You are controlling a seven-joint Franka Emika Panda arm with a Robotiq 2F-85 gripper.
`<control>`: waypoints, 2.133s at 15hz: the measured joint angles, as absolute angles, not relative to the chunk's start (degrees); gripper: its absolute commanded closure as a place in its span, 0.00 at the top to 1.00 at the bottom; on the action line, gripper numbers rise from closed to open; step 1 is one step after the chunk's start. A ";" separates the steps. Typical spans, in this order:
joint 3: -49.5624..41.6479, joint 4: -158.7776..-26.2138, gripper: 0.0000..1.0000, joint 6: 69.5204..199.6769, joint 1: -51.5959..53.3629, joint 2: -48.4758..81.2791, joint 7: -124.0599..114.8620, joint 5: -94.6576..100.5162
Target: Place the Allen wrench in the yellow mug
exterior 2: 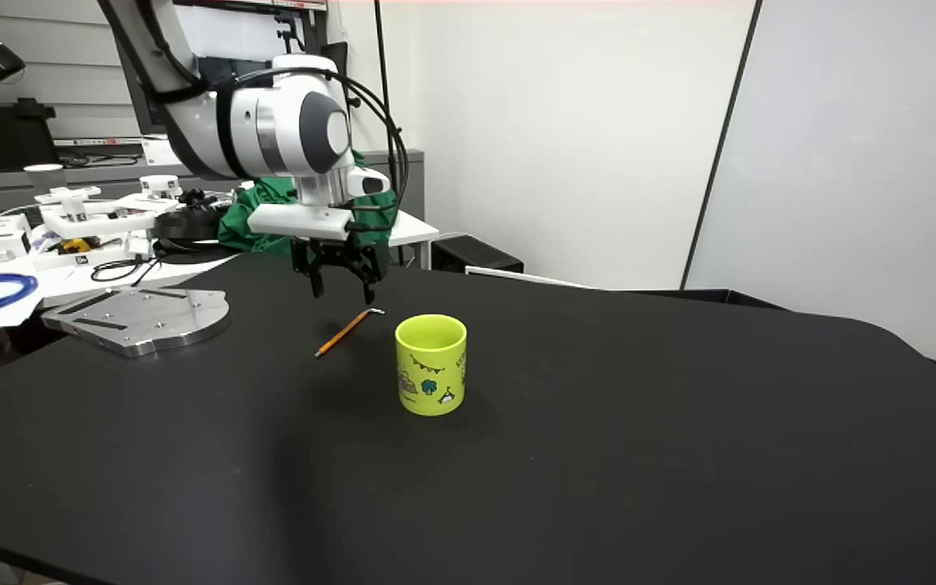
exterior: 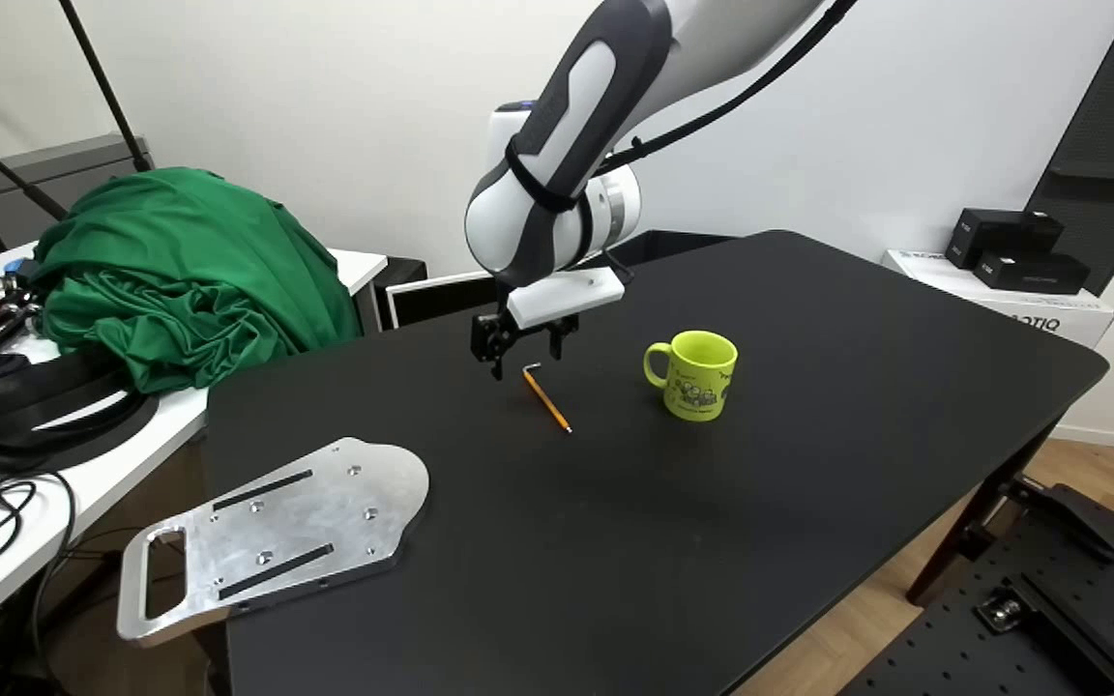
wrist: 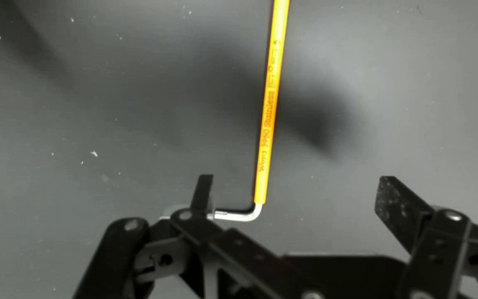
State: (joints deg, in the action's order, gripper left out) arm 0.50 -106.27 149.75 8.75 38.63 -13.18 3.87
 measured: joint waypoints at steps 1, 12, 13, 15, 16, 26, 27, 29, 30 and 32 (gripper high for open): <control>0.46 -106.16 1.00 149.75 9.00 39.17 -13.19 3.56; -0.36 -104.78 0.39 149.77 10.82 42.36 -14.83 2.07; -0.39 -104.66 0.31 149.78 10.87 42.46 -14.85 2.02; -0.40 -104.40 0.17 149.78 10.89 42.58 -14.86 1.82; -0.40 -104.29 0.11 149.78 10.89 42.61 -14.86 1.60; -1.46 -100.90 0.02 146.25 11.07 43.56 -18.12 -0.03; -1.82 -100.16 0.02 146.24 11.13 43.55 -18.83 -0.05; -2.63 -98.41 0.02 146.24 11.25 43.15 -19.96 -0.06; -3.07 -97.64 0.02 146.26 11.29 42.70 -20.25 -0.04; -3.90 -97.12 0.02 146.22 11.32 41.04 -20.29 0.13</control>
